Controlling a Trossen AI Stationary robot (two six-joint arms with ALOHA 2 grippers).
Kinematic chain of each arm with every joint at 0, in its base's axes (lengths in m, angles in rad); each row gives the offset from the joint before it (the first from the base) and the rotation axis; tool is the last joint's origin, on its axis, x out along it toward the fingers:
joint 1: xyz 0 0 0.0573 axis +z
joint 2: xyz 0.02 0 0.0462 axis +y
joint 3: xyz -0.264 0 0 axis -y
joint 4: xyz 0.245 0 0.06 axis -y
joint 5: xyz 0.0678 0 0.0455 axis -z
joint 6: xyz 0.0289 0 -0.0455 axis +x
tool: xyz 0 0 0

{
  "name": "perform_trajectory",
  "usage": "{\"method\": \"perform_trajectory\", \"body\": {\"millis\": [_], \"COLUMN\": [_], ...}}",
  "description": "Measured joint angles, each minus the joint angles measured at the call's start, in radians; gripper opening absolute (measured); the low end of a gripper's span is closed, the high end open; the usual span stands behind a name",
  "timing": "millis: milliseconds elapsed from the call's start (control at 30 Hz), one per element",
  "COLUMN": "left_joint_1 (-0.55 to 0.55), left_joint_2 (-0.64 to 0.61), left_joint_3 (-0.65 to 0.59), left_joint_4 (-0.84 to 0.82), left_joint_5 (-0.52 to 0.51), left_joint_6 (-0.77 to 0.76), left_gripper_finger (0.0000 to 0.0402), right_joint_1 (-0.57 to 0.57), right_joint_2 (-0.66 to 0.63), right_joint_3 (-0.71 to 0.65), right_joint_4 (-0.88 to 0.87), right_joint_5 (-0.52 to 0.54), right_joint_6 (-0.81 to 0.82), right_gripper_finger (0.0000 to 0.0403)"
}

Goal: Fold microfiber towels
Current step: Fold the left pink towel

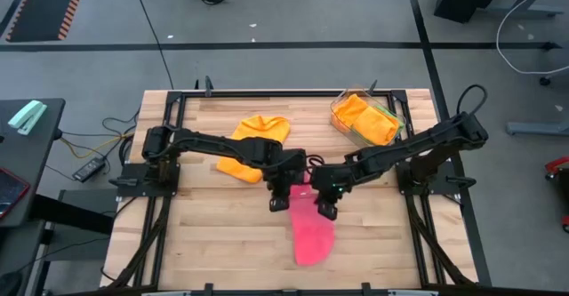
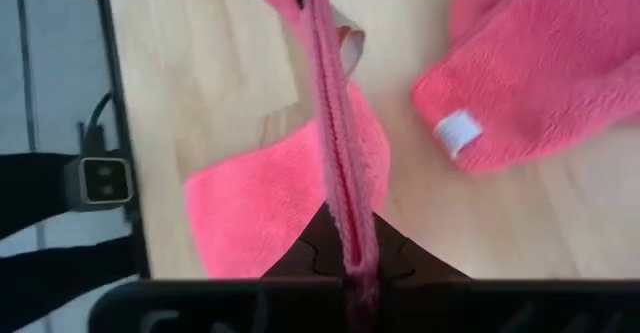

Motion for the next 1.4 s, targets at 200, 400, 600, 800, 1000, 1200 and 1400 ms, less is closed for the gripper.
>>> {"method": "perform_trajectory", "body": {"millis": [200,400,600,800,1000,1200,1400], "left_joint_1": [-0.001,0.039,0.025,0.016,0.031,-0.073,-0.175], "left_joint_2": [-0.002,-0.008,0.005,0.005,-0.001,-0.004,-0.004], "left_joint_3": [-0.008,0.007,0.005,-0.017,-0.037,-0.036,-0.035], "left_joint_4": [-0.023,-0.088,-0.097,-0.066,-0.047,0.025,0.142], "left_joint_5": [-0.071,-0.114,-0.165,-0.272,-0.216,-0.189,-0.186], "left_joint_6": [0.066,0.134,0.156,0.259,0.143,0.115,0.01], "left_gripper_finger": [0.0019,0.0007,0.0026,0.0008,0.003,0.0008,0.0032], "right_joint_1": [-0.005,-0.031,-0.046,-0.057,-0.039,0.057,0.192], "right_joint_2": [0.0,0.0,0.017,0.042,0.039,0.039,0.039], "right_joint_3": [-0.049,-0.033,-0.041,-0.06,-0.06,-0.057,-0.057], "right_joint_4": [0.069,0.062,0.06,0.085,0.081,0.076,0.072], "right_joint_5": [0.142,0.262,0.296,0.425,0.429,0.41,0.407], "right_joint_6": [-0.098,-0.23,-0.376,-0.5,-0.549,-0.661,-0.632], "right_gripper_finger": [0.0005,0.0005,0.0005,0.0009,0.0013,0.0014,0.0015]}}
